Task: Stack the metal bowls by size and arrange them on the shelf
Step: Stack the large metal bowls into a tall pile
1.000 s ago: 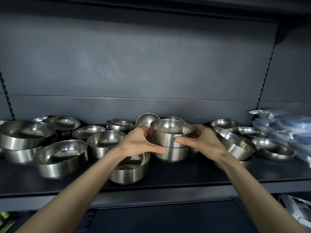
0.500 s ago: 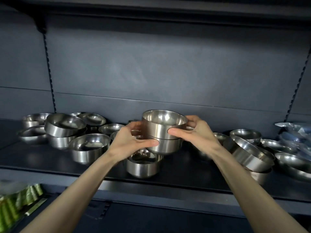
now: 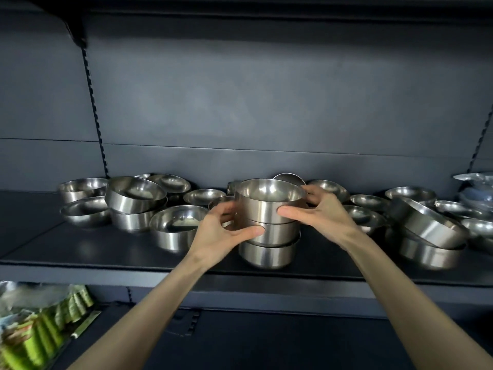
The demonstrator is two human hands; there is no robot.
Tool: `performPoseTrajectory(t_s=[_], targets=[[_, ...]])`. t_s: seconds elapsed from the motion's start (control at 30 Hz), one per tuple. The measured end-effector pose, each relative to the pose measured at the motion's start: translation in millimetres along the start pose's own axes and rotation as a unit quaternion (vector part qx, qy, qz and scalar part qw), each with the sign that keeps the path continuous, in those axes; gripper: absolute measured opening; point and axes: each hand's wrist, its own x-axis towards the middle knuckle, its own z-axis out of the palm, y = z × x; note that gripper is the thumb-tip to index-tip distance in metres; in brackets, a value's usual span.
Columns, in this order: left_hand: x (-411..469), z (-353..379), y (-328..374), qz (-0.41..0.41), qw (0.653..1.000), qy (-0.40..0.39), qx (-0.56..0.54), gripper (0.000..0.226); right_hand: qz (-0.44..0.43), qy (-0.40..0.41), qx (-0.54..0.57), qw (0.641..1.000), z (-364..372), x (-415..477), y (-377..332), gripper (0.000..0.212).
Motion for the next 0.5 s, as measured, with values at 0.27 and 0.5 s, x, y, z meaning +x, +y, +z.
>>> performPoseTrajectory(t_s=[0.27,0.5], targets=[[-0.7,-0.3,-9.6,0.016,0.999,-0.033,-0.013,0.055,0.005,0.002,-0.019,1.0,6.1,-12.7,-5.6,0.04],[-8.1,0.2,-25.5,-0.009,0.995,-0.082,-0.051,0.083,0.043,-0.029,0.011,0.999,8.5,-21.7,2.1,0.08]])
